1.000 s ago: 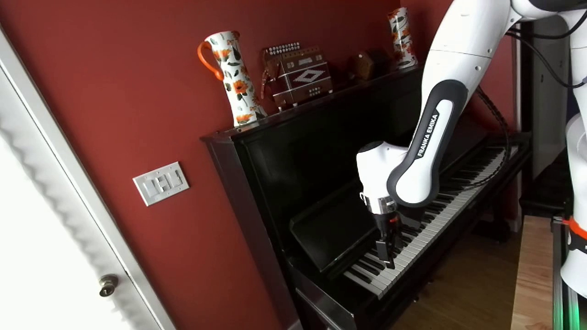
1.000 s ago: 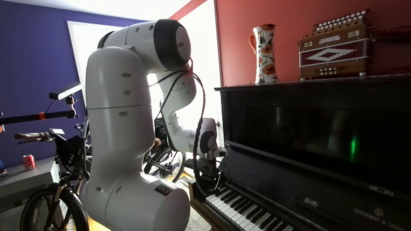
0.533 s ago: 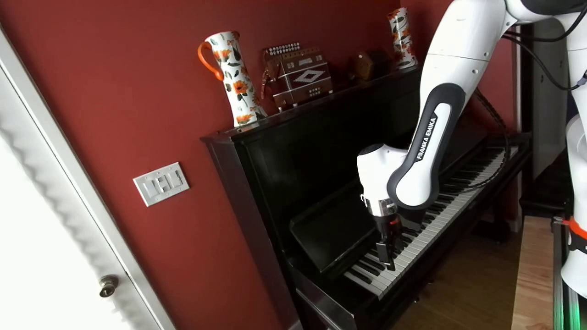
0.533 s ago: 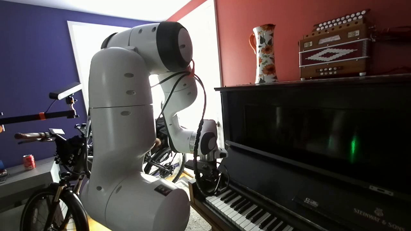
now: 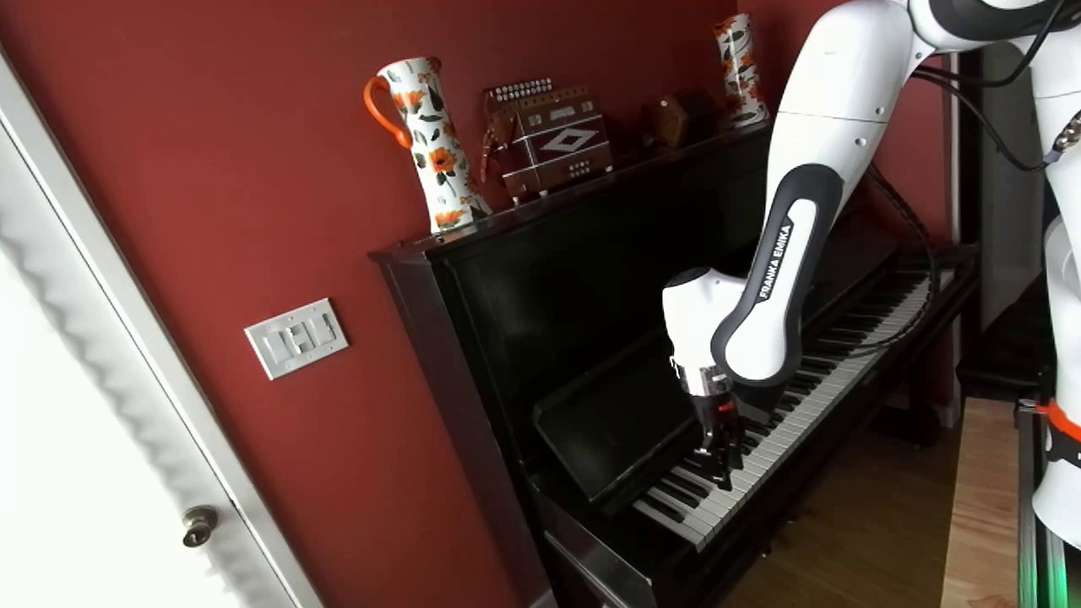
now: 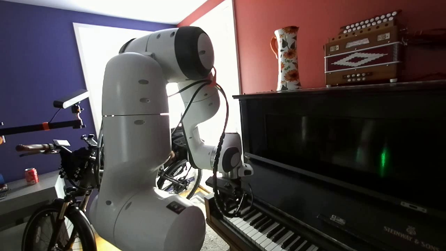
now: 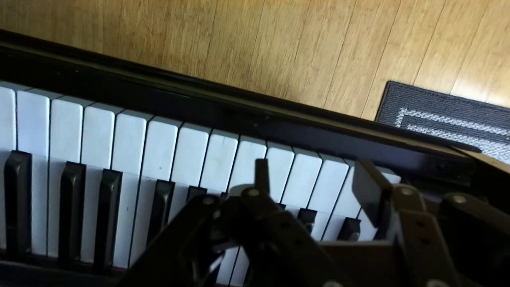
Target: Press a white key on the left part of the piano
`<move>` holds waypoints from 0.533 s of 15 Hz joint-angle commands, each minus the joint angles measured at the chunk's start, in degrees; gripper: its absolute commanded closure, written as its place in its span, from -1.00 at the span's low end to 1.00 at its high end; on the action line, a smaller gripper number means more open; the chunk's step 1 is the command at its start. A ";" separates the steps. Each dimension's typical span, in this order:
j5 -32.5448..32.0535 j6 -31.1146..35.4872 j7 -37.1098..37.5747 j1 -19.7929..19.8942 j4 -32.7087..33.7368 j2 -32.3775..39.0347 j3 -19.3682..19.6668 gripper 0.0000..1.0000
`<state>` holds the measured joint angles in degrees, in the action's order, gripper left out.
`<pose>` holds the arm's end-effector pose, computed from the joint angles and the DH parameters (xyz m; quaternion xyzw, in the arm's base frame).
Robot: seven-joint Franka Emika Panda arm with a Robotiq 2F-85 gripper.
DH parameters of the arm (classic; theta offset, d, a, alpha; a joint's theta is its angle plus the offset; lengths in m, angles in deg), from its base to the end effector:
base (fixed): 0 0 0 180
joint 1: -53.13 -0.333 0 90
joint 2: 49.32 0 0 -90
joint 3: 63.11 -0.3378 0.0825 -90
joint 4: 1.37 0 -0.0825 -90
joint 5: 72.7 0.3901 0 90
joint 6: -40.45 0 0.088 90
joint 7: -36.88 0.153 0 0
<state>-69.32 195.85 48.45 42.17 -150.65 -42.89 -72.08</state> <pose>0.4159 0.1521 0.1849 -0.9987 -0.0456 0.0079 0.0196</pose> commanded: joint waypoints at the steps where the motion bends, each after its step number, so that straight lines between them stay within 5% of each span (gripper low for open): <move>1: -0.96 3.76 1.45 0.08 0.01 2.93 0.59 0.47; 5: -1.36 6.61 2.42 -0.59 0.36 5.49 0.93 1.00; 8: -2.89 8.66 3.93 -1.38 0.35 6.91 2.11 1.00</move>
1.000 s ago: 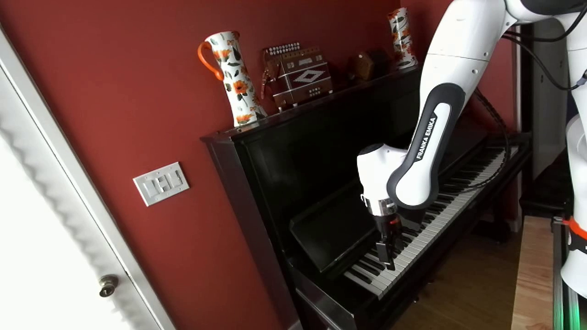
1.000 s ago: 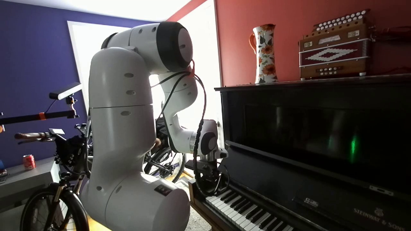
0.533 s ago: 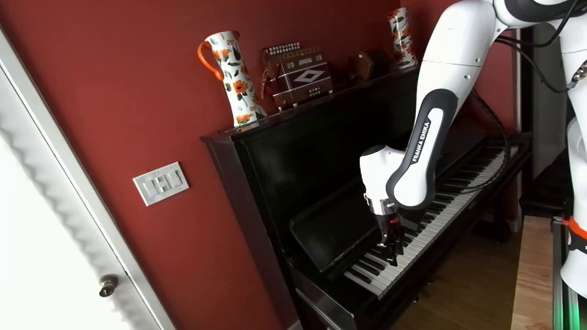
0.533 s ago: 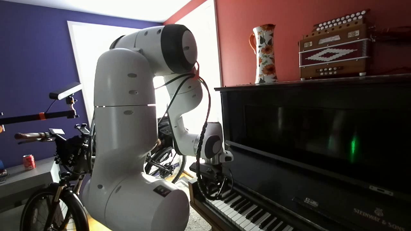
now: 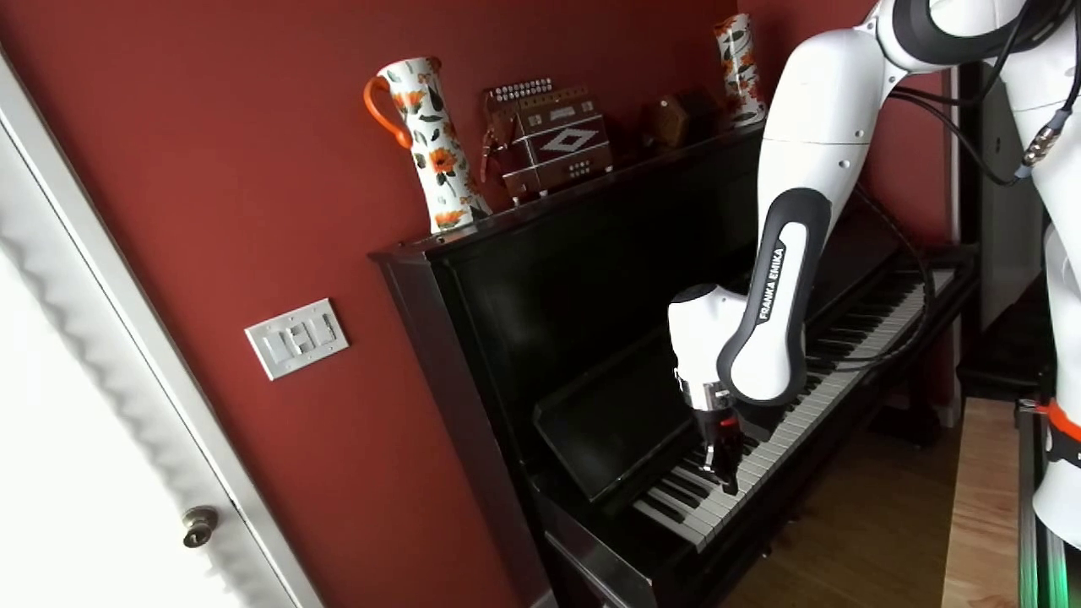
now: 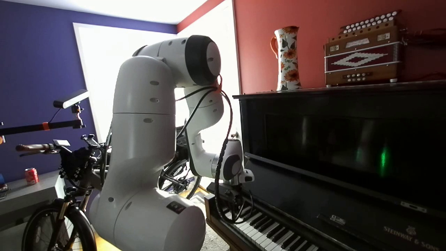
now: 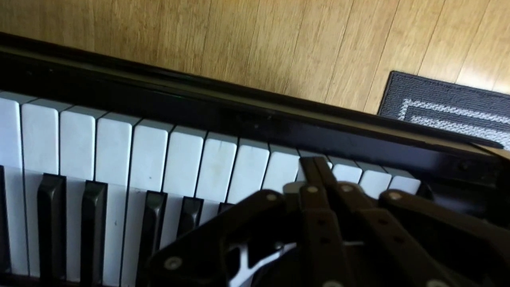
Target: Press a white key on the left part of the piano
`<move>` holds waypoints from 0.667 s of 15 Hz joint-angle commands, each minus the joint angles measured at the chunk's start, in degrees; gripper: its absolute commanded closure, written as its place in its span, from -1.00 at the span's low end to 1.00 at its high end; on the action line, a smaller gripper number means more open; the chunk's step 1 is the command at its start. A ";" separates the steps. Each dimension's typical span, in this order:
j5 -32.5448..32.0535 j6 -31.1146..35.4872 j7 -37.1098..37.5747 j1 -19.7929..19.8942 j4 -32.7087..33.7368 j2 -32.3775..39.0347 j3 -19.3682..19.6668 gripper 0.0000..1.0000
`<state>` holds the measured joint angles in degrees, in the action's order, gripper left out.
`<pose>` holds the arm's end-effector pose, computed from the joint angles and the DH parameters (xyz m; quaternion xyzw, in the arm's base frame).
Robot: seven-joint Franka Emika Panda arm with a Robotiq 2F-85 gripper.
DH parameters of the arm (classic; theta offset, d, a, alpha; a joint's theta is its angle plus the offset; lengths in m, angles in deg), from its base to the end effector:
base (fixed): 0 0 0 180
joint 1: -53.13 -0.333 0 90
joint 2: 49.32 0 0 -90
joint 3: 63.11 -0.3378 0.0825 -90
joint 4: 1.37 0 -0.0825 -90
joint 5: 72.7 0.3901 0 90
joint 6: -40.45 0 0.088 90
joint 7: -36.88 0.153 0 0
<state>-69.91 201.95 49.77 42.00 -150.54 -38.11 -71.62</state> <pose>0.4199 0.1521 0.1583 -0.9991 -0.0343 -0.0038 0.0244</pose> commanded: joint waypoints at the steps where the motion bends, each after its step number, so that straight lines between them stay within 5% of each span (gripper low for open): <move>1: -3.12 3.17 3.41 -1.59 0.21 2.47 2.32 1.00; 10: -5.27 7.28 6.96 -4.76 1.66 6.28 5.92 1.00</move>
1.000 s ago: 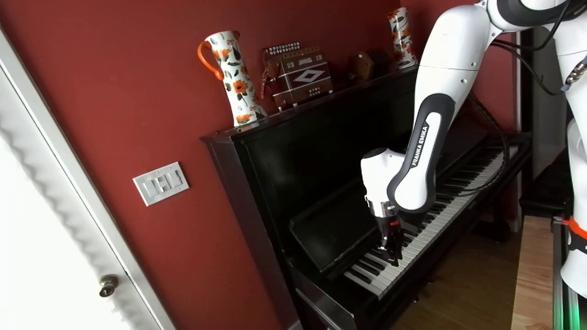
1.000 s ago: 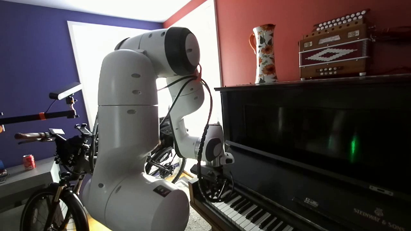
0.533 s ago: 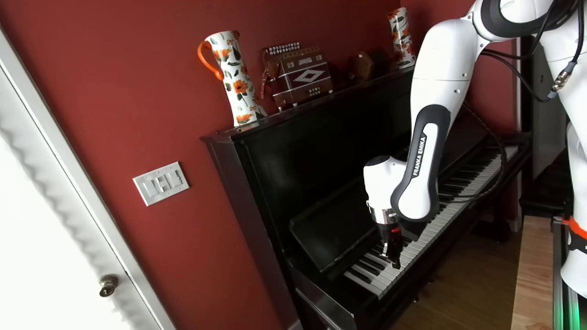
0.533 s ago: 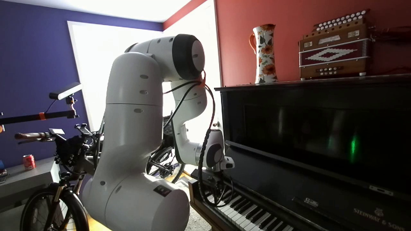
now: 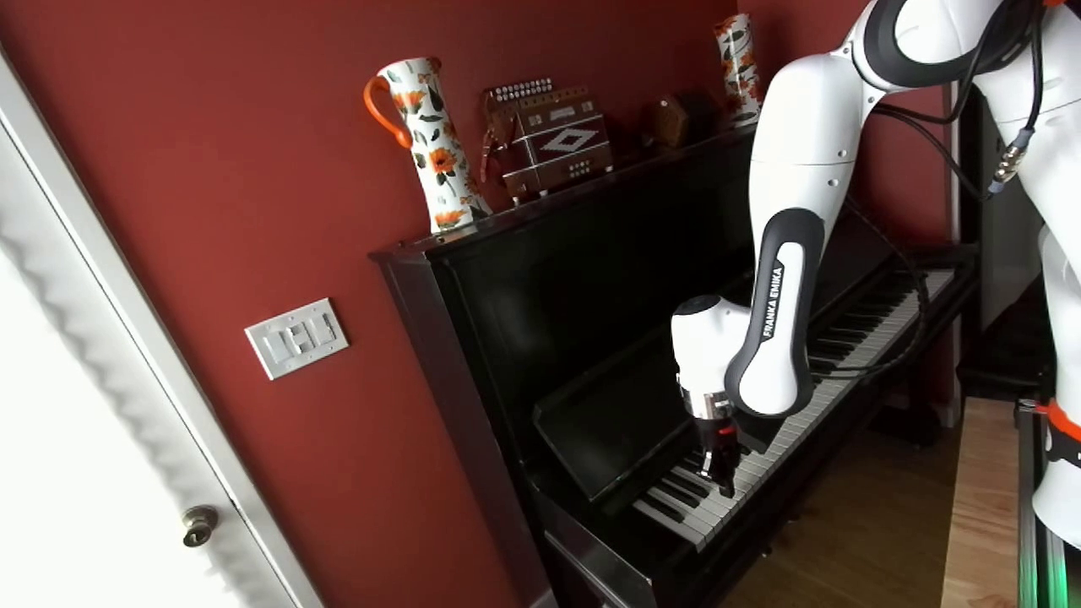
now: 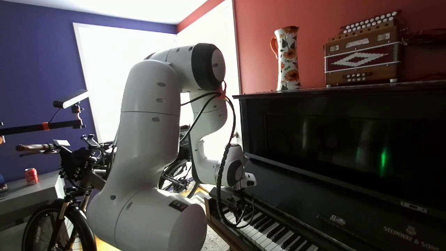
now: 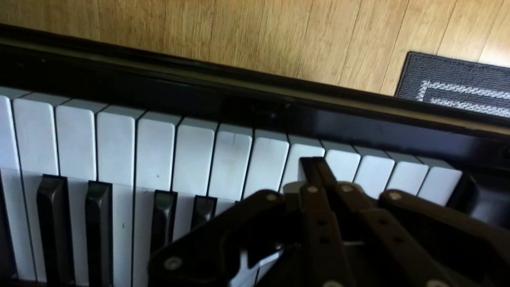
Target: Press a white key on the left part of the piano
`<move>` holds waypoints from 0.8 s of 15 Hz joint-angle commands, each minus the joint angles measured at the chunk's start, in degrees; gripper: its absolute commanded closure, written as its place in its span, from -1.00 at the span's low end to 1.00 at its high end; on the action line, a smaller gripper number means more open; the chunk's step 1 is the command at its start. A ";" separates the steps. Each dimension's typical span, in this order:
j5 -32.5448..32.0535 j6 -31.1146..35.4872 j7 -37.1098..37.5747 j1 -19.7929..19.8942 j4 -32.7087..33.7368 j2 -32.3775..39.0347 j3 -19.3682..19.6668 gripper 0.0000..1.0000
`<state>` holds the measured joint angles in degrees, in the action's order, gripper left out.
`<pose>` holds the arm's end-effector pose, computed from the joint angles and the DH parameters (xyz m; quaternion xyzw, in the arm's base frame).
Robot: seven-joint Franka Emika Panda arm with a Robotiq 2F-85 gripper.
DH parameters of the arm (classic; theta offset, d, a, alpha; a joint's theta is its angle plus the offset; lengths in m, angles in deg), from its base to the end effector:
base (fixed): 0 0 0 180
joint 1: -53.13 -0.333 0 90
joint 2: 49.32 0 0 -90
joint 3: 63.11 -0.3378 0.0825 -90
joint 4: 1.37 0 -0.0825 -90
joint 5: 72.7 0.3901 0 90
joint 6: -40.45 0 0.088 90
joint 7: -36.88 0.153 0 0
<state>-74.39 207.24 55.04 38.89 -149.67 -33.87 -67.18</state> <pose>0.4297 0.1465 0.1374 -0.9995 -0.0140 -0.0239 0.0138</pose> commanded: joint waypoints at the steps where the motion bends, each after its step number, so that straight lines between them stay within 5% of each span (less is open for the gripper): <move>1: -0.54 2.49 1.55 -1.76 0.92 2.42 1.57 1.00; 12: 0.74 4.21 0.77 -2.47 2.25 5.63 2.65 1.00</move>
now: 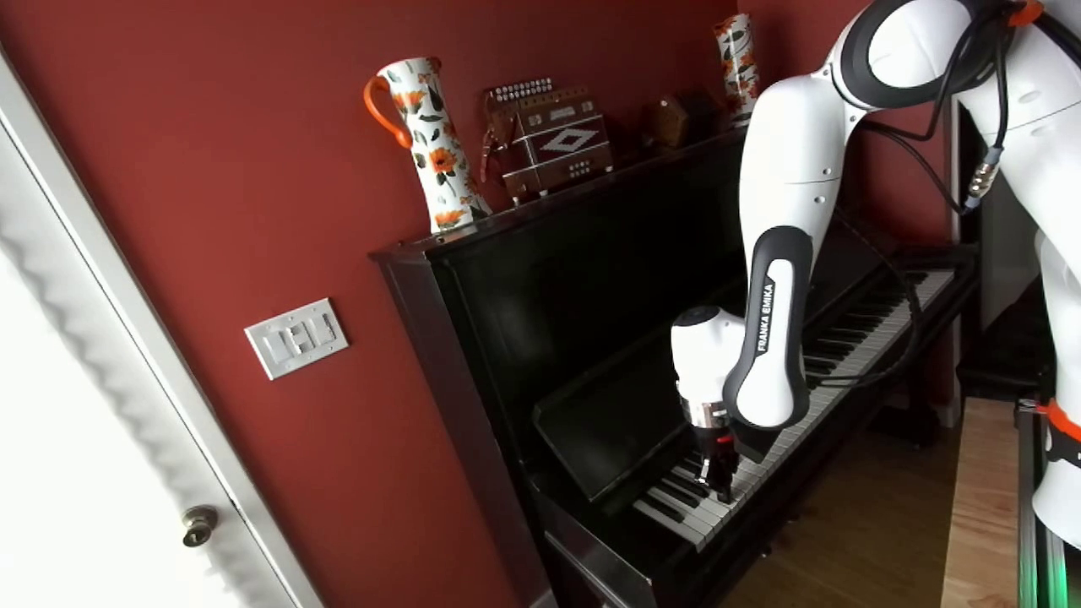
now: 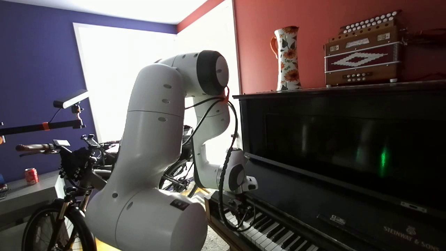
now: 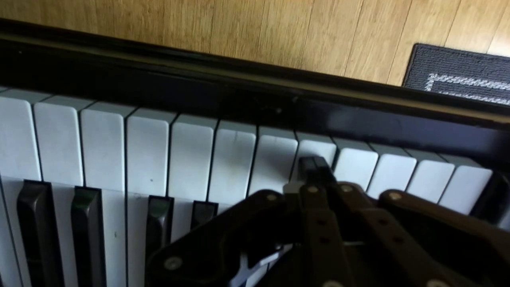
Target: Press a white key on the left part of the piano
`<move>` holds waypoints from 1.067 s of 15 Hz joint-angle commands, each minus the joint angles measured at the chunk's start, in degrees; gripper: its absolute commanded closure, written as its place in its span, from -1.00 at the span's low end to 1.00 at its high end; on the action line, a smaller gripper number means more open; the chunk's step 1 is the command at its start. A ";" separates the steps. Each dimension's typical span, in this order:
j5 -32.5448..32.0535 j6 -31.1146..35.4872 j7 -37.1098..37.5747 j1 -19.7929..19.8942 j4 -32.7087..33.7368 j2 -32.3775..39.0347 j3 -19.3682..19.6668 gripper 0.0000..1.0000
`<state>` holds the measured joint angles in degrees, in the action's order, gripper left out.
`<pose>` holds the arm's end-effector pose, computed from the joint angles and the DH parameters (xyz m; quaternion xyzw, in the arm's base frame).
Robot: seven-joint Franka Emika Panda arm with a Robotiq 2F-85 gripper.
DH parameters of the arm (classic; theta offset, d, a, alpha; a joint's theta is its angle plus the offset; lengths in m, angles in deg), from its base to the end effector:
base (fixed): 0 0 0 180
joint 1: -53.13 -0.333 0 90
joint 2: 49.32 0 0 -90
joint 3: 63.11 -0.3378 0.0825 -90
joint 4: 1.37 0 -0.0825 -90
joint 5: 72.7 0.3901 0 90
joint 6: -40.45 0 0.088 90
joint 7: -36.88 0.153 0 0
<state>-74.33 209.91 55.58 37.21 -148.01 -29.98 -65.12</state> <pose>0.4380 0.1451 0.1187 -0.9995 -0.0060 -0.0281 0.0122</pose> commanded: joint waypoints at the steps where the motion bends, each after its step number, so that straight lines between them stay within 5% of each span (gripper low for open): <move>1: 0.72 1.45 0.22 -0.83 0.67 1.89 0.64 1.00; 16: 1.42 1.17 -0.35 -0.54 1.24 3.08 0.04 1.00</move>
<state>-73.86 210.03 55.58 37.15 -147.30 -28.64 -65.14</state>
